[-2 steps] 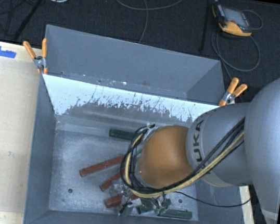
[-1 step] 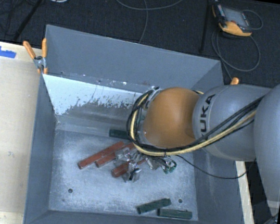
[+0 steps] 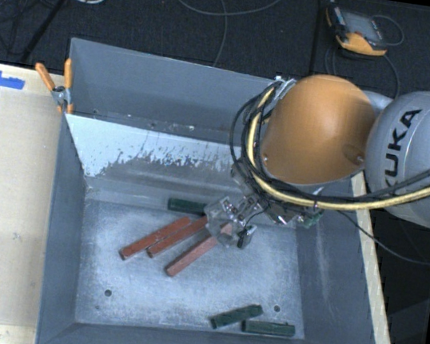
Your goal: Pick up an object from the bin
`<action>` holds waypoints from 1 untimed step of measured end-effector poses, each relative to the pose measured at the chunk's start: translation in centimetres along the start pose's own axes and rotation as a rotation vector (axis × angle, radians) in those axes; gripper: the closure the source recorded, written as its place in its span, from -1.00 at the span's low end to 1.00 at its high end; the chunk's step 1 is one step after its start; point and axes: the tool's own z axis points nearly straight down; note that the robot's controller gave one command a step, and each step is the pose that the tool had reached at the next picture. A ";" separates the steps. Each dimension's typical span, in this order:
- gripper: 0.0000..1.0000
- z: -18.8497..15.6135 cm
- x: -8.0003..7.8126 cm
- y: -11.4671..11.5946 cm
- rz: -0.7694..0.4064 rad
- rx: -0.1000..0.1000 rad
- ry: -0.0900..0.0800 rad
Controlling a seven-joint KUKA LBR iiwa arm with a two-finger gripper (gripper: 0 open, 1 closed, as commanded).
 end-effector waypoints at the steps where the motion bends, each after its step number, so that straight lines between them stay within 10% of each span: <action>1: -1.00 0.4 0.2 0.0 0.005 -0.006 0.005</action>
Offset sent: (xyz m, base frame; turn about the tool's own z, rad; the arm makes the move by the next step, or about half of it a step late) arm 0.0000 0.0000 0.0000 0.0000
